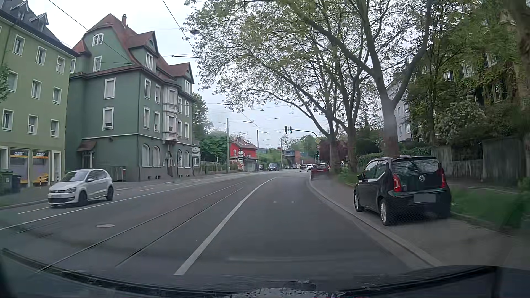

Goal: Follow the waypoints while adhering to traffic rules and regulations

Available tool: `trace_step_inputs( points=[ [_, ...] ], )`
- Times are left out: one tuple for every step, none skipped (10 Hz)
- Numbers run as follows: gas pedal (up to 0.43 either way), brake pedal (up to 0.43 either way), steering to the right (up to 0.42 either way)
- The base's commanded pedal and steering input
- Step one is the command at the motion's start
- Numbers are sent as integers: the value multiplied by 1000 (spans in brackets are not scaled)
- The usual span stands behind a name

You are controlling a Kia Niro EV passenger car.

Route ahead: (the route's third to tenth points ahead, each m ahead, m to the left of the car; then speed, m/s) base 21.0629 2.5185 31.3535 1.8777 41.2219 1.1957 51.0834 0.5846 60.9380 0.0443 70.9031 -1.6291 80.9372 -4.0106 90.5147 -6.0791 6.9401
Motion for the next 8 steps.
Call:
trace_step_inputs(
  points=[
    [79,0,7],
    [79,0,8],
    [79,0,8],
    [79,0,8],
    [79,0,8],
    [79,0,7],
    [79,0,6],
    [79,0,6]
  ],
)
